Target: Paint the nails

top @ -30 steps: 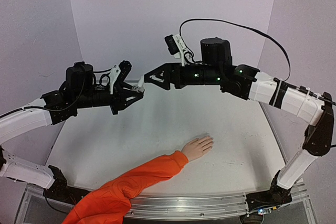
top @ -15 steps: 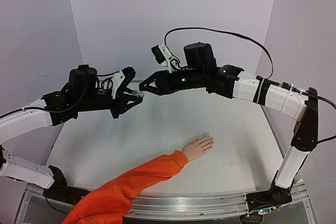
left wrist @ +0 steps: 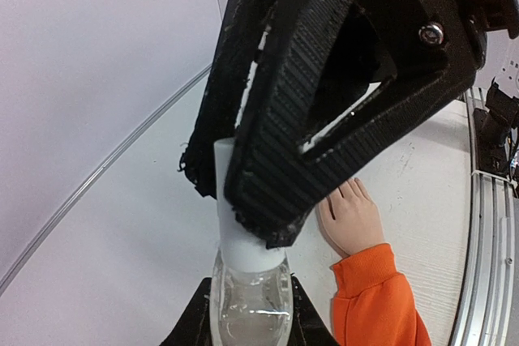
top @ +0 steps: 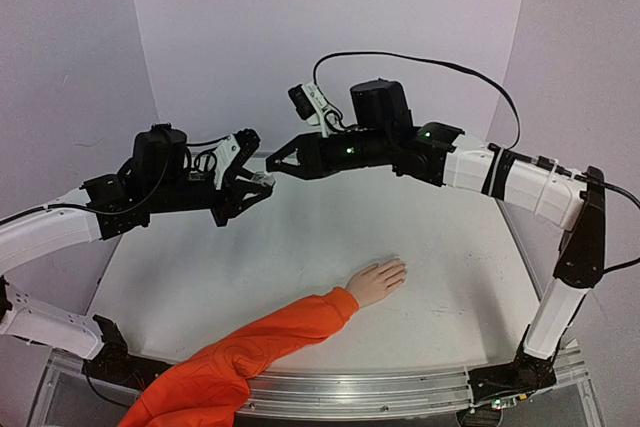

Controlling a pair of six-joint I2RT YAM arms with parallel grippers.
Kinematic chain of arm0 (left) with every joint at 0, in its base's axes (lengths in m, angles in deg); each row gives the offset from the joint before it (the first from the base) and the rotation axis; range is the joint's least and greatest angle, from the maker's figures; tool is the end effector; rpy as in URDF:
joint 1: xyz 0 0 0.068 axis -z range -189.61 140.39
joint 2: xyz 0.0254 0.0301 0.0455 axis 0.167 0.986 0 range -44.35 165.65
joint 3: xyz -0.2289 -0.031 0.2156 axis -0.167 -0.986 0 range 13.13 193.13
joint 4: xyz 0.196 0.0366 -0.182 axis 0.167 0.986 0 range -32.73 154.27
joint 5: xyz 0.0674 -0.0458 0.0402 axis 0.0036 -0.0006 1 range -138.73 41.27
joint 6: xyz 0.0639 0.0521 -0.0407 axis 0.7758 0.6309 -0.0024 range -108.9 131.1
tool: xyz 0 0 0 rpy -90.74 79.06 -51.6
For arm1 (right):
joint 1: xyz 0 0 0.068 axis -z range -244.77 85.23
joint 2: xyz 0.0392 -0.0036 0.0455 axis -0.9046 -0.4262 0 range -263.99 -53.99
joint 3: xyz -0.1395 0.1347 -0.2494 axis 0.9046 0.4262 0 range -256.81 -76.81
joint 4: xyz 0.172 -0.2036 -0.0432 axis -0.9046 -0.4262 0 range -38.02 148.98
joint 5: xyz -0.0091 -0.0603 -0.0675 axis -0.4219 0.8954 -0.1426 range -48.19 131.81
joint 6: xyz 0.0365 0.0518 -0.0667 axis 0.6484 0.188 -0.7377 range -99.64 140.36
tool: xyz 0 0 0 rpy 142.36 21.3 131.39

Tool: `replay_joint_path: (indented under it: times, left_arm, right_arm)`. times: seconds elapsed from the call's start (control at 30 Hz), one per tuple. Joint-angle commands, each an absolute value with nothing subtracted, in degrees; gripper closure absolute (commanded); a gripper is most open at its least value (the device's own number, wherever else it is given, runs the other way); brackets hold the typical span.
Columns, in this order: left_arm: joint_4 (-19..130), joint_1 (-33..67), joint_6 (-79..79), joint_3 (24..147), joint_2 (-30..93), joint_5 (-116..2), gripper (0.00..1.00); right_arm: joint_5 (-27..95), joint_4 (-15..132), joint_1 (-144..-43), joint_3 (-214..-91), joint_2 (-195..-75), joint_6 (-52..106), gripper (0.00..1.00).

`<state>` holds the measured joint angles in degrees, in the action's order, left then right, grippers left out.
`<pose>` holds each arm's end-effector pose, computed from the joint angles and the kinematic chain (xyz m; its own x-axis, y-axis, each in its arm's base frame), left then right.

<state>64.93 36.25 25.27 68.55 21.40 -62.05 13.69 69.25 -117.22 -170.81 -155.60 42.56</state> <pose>0.1959 -0.2291 0.3604 -0.0002 0.3423 -0.9396 0.8776 0.4504 0.1640 0.2669 0.4111 0.4482 -0.3464 0.0961 -0.9331 -0.9237 0.1383 0.3572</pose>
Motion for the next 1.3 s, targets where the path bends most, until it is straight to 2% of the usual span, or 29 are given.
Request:
replay_joint_path:
  times: [0.0,0.17,0.4,0.57,1.1,1.27]
  left_arm:
    - [64.20,36.62,25.94,70.80,21.16,-62.16,1.00]
    - [64.39,36.62,25.78,71.04,21.02,-62.32,1.00]
    - [64.80,36.62,25.71,71.13,21.26,-61.94,1.00]
    - [66.44,36.62,26.68,71.38,21.92,-60.25,1.00]
    - [69.58,36.62,26.83,73.35,23.34,-61.82,1.00]
    - [69.66,36.62,26.74,72.99,23.24,-60.94,1.00]
  right_arm:
    - [11.59,71.02,-117.44,-173.39,-156.33,41.83,0.80]
    - [11.06,71.02,-117.55,-173.40,-156.57,41.86,0.81]
    - [10.90,71.20,-117.58,-172.91,-155.82,41.28,1.00]
    - [16.56,72.11,-117.57,-169.40,-151.56,39.87,1.00]
    - [18.35,74.76,-117.59,-164.64,-147.37,38.45,1.00]
    - [22.55,75.77,-117.59,-162.90,-144.98,39.43,1.00]
